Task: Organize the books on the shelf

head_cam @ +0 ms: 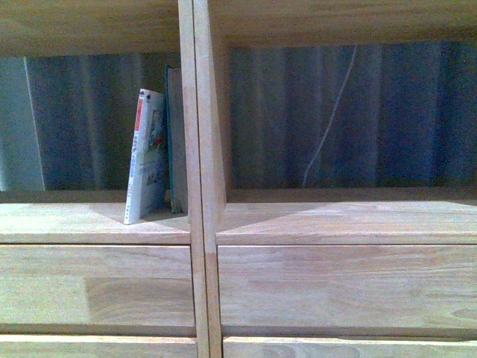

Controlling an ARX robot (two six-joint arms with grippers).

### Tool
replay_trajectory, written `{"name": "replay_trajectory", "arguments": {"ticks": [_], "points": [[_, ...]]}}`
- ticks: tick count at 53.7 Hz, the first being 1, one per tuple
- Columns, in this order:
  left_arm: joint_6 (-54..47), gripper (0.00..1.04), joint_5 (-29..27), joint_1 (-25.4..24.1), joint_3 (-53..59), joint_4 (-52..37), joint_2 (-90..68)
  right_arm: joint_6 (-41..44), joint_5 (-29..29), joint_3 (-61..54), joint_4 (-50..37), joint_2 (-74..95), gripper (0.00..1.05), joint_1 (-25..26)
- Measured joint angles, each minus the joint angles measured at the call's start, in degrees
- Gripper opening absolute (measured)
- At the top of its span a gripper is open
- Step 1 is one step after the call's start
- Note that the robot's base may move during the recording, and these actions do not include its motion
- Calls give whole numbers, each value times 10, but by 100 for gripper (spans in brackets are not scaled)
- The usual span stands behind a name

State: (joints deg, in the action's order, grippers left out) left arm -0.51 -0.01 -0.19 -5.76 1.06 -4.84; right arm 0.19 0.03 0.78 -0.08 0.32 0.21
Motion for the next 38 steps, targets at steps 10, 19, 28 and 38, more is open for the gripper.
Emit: {"name": "replay_trajectory", "arguments": {"ticks": [10, 19, 28, 38], "points": [[2, 3, 0, 0, 17, -3, 12, 0, 0, 0, 0, 0, 98, 0], [2, 3, 0, 0, 24, -4, 19, 0, 0, 0, 0, 0, 98, 0], [2, 3, 0, 0, 50, -8, 42, 0, 0, 0, 0, 0, 98, 0], [4, 10, 0, 0, 50, -8, 45, 0, 0, 0, 0, 0, 98, 0]]}}
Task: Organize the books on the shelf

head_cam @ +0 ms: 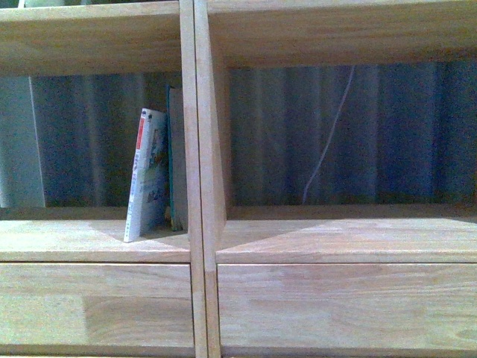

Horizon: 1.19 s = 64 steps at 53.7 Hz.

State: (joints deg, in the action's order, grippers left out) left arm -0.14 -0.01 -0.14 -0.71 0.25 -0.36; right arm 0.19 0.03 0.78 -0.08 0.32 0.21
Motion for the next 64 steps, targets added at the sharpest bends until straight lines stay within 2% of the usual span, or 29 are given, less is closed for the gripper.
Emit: {"name": "replay_trajectory", "arguments": {"ticks": [28, 64], "points": [[0, 98, 0, 0, 0, 0, 0, 0, 0, 0, 0, 0, 98, 0], [0, 97, 0, 0, 0, 0, 0, 0, 0, 0, 0, 0, 98, 0]]}}
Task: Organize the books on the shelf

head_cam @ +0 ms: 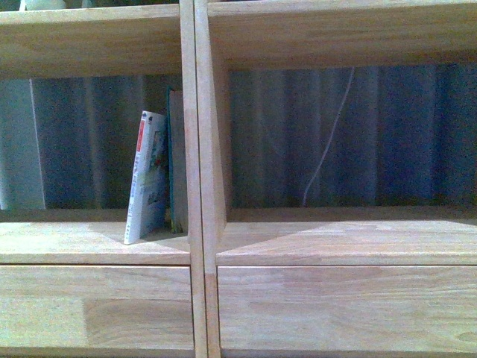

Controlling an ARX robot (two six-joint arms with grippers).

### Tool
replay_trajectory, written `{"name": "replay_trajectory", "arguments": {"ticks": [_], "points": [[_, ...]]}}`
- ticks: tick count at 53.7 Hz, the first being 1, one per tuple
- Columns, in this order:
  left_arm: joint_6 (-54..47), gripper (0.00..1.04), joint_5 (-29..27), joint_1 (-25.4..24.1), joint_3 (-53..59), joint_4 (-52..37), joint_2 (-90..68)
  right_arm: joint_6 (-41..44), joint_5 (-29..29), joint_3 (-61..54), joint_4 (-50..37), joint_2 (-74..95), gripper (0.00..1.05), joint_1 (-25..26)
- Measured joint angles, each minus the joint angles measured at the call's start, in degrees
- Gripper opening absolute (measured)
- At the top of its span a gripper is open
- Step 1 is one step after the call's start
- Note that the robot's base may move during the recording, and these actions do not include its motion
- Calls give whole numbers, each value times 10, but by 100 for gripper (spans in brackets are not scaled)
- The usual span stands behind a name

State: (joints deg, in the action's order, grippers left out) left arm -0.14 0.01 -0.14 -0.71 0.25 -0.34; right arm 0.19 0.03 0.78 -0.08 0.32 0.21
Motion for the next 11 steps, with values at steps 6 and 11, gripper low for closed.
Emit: {"name": "replay_trajectory", "arguments": {"ticks": [6, 11], "points": [[0, 97, 0, 0, 0, 0, 0, 0, 0, 0, 0, 0, 98, 0], [0, 97, 0, 0, 0, 0, 0, 0, 0, 0, 0, 0, 98, 0]]}}
